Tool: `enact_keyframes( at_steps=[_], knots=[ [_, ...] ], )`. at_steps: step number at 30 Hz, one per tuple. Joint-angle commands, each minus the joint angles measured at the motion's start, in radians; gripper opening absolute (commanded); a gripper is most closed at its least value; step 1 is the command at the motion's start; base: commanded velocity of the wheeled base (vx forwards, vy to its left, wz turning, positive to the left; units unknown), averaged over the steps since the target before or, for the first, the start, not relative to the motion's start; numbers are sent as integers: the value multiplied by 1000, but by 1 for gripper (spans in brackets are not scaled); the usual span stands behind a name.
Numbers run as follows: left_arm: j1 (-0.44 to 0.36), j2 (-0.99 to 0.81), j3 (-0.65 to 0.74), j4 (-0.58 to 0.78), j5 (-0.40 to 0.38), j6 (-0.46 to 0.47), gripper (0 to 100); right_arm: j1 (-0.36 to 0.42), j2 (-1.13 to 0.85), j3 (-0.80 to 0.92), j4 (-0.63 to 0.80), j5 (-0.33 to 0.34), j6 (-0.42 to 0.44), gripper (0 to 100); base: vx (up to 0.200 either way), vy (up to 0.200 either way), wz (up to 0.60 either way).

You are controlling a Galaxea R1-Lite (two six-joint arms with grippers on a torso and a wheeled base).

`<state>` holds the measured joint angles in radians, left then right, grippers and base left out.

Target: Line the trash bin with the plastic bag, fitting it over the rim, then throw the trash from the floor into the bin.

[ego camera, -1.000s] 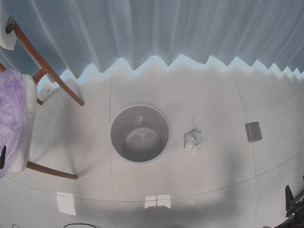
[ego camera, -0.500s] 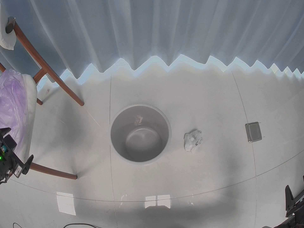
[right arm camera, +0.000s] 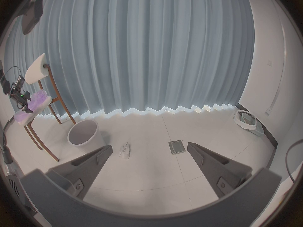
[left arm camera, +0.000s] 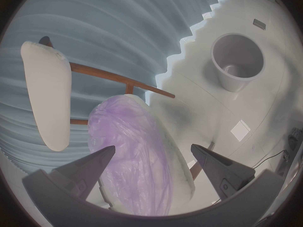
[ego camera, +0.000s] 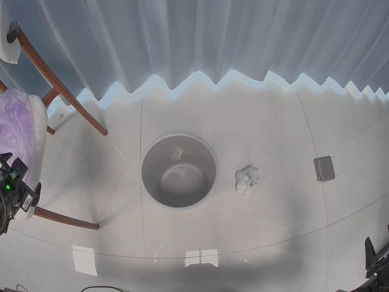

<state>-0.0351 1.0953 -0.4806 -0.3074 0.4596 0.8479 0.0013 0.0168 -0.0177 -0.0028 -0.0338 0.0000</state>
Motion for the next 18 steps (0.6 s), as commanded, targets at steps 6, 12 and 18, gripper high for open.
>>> enact_keyframes(
  at_steps=[6, 12, 18],
  knots=[
    [4, 71, -16, -99, 93, -6, 100, 0, -15, 18, 0, 0, 0, 100, 0, 0, 0],
    [26, 103, -36, -105, 100, -9, 100, -1, -15, 18, 0, 0, 0, 100, 0, 0, 0],
    [41, 144, -59, -105, 102, -35, 100, 0, -15, 18, 0, 0, 0, 100, 0, 0, 0]
  ],
)
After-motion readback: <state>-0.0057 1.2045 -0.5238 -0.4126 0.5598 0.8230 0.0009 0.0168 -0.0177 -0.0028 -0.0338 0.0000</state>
